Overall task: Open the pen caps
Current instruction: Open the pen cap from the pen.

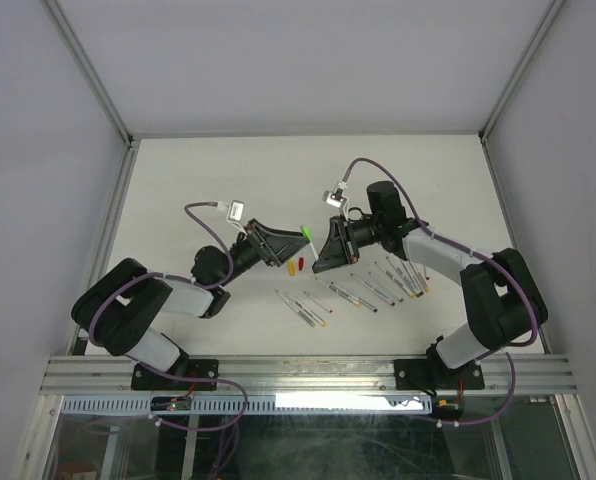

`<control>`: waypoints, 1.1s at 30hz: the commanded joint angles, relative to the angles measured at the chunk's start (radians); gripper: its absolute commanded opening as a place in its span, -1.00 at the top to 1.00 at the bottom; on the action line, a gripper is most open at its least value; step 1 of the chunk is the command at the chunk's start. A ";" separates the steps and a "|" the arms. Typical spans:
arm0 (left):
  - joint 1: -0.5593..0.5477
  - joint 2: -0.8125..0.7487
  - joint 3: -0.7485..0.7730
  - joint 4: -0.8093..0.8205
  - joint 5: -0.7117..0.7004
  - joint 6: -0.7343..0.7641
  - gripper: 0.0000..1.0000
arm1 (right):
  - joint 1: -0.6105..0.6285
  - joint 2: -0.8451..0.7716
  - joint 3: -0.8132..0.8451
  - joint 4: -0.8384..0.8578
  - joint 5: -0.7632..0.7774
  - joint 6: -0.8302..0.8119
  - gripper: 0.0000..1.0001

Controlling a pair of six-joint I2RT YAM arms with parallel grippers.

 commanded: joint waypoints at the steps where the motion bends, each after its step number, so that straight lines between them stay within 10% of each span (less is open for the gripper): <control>1: -0.019 0.023 0.074 0.096 -0.004 -0.002 -0.36 | -0.003 0.001 0.042 0.019 -0.020 -0.019 1.00; 9: -0.049 -0.030 0.107 -0.070 -0.054 0.049 -0.03 | -0.004 0.001 0.046 -0.012 0.033 -0.040 1.00; 20: -0.065 -0.073 0.143 -0.222 -0.073 0.110 0.98 | 0.005 -0.016 0.086 -0.189 0.138 -0.209 1.00; 26: -0.071 -0.072 0.130 -0.196 -0.055 0.111 1.00 | -0.004 -0.035 0.073 -0.113 0.100 -0.112 0.22; 33: -0.099 -0.070 0.128 -0.167 -0.055 0.112 1.00 | -0.010 -0.038 0.032 0.022 0.109 0.021 0.25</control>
